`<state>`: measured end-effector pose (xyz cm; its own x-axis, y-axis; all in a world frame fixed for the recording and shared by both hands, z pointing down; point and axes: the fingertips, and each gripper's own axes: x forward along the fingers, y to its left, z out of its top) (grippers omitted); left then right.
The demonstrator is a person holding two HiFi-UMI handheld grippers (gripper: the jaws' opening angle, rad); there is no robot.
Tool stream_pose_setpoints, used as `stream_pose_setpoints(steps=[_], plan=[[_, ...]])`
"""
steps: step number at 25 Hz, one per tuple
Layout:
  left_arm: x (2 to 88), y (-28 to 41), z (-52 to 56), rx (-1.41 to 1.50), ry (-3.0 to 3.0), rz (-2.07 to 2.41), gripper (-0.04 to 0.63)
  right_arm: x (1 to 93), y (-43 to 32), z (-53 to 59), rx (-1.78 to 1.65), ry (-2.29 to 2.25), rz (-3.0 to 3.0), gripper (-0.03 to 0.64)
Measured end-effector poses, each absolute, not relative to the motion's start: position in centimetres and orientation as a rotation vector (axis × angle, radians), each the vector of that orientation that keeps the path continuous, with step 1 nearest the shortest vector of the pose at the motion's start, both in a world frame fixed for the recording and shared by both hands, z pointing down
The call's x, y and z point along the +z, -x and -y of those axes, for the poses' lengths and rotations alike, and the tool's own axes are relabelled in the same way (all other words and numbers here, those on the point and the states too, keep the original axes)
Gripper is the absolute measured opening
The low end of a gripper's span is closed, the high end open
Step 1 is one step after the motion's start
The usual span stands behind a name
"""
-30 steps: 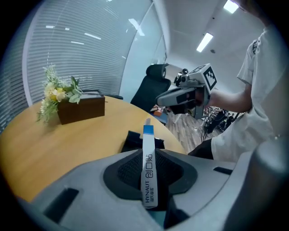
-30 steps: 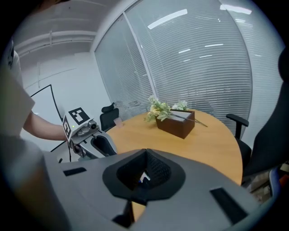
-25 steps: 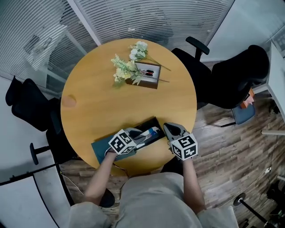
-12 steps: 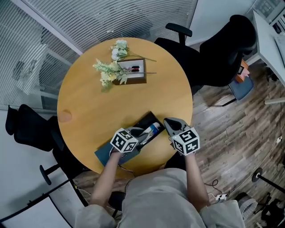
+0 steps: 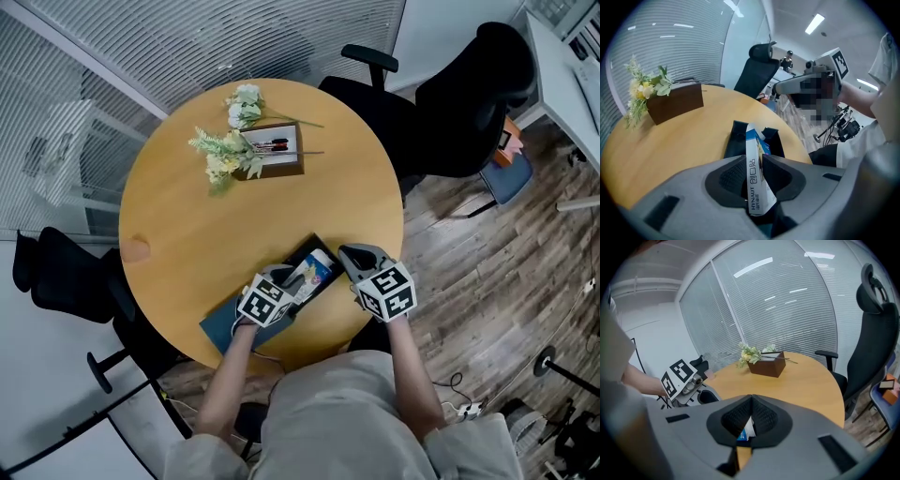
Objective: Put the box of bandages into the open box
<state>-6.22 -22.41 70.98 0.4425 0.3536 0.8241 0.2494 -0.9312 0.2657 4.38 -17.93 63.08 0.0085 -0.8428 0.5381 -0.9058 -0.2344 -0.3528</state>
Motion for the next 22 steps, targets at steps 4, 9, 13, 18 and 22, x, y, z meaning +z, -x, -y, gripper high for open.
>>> stream_pose_setpoints(steps=[4, 9, 13, 18, 22], plan=[[71.3, 6.2, 22.9, 1.518, -2.581, -0.496, 0.100, 63.2, -4.2, 18.2, 1.038, -2.143, 1.895, -0.002], [71.6, 6.1, 22.6, 1.560, -2.586, -0.514, 0.101, 63.5, -3.9, 17.9, 1.049, -2.127, 1.895, -0.002], [72.0, 5.8, 22.3, 1.582, -2.619, -0.540, 0.101, 63.6, -3.8, 17.4, 1.061, -2.125, 1.894, -0.002], [71.8, 5.4, 22.9, 1.578, -2.633, -0.491, 0.104, 63.7, -3.6, 16.6, 1.070, -2.126, 1.890, -0.002], [71.1, 5.4, 23.1, 1.551, -2.628, -0.445, 0.104, 63.8, -3.6, 16.5, 1.074, -2.104, 1.900, -0.002]])
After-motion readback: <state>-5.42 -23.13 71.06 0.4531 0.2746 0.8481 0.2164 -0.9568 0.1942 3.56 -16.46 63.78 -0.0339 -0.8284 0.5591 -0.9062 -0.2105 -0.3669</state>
